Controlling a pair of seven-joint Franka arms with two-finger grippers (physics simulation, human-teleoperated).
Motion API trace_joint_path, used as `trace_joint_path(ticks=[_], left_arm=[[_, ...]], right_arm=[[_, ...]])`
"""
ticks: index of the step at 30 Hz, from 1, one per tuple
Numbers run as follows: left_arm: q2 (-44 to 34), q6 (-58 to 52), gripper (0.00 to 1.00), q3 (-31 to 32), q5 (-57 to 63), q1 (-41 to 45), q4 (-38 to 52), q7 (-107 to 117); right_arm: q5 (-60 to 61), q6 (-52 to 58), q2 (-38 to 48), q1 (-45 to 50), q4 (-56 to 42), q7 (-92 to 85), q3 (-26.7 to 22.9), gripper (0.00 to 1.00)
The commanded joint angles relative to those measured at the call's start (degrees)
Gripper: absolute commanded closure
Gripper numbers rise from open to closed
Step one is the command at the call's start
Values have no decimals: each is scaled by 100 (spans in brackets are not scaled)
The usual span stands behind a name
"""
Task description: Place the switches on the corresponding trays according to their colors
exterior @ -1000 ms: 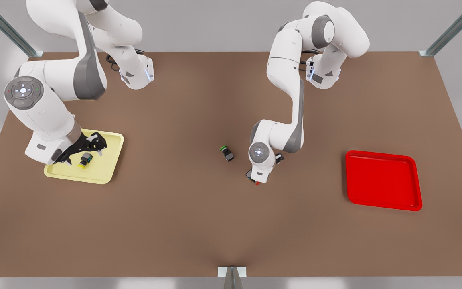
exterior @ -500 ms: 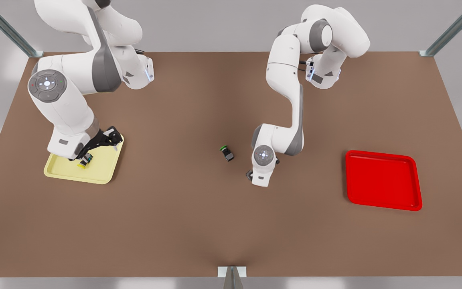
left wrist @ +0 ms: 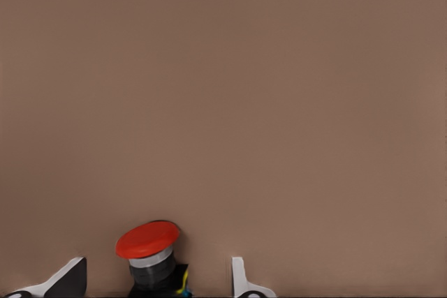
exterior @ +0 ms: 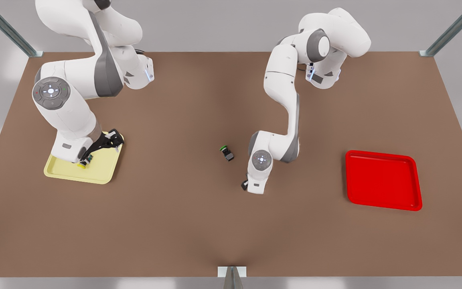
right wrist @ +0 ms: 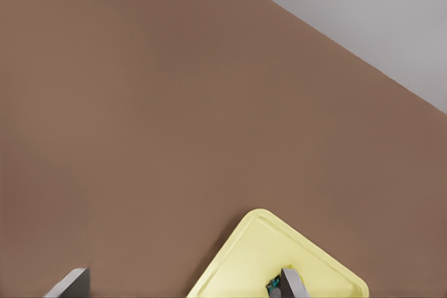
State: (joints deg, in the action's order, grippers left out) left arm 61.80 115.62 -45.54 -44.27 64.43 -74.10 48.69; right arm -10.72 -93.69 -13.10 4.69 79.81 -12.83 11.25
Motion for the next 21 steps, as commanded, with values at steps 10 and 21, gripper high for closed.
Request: trace_joint_path(ticks=[10, 21], left_arm=[[140, 206, 0, 151, -55, 26, 220, 229], [-63, 83, 0, 116, -29, 369, -149, 650]], right_arm=[[0, 0, -17, -47, 17, 17, -9, 0], [0, 0, -105, 14, 9, 44, -9, 0]])
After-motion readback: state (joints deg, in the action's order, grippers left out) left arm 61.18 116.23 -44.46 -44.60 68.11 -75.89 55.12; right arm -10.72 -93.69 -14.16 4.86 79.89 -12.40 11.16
